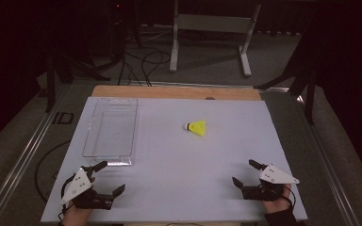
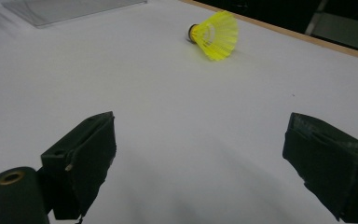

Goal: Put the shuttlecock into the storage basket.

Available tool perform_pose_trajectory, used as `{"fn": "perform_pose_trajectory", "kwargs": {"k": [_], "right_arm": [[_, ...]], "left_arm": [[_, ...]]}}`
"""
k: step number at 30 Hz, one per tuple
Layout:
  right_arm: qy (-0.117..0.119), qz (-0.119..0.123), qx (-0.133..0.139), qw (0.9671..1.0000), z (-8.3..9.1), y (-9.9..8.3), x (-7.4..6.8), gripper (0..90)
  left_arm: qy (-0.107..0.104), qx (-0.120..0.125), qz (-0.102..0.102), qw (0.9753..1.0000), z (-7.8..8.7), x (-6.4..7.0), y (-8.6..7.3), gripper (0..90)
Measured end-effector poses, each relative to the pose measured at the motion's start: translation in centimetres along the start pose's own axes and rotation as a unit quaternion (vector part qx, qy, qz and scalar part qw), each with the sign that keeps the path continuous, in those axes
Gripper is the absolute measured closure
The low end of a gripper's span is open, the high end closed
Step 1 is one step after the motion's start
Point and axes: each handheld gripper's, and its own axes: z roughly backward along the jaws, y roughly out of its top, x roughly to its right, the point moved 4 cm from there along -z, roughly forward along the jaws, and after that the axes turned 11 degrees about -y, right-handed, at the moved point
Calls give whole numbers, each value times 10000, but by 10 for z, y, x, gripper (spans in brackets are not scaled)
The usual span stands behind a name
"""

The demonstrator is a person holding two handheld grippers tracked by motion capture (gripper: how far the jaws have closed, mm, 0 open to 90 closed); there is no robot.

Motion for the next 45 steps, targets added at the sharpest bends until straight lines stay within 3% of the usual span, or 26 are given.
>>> {"fn": "perform_pose_trajectory", "kwargs": {"k": [10,17,23,29,35,45], "right_arm": [[-65,-44,64,9999,1,1,2,98],[-33,-86,87,9999,1,2,2,98],[-35,-92,70,9999,1,1,3,98],[-35,-109,69,9999,2,2,3,98],[-4,-127,66,9999,1,2,3,98],[53,-96,57,9999,1,3,1,98]], "left_arm": [[50,74,52,9999,2,-1,2,3],[-130,128,50,9998,6,2,15,2],[-228,-56,81,9997,9,1,25,2],[-397,-248,-34,9989,9,3,40,2],[-646,-495,-201,9965,4,6,54,2],[-1010,-1017,-378,9889,-7,10,72,2]]}}
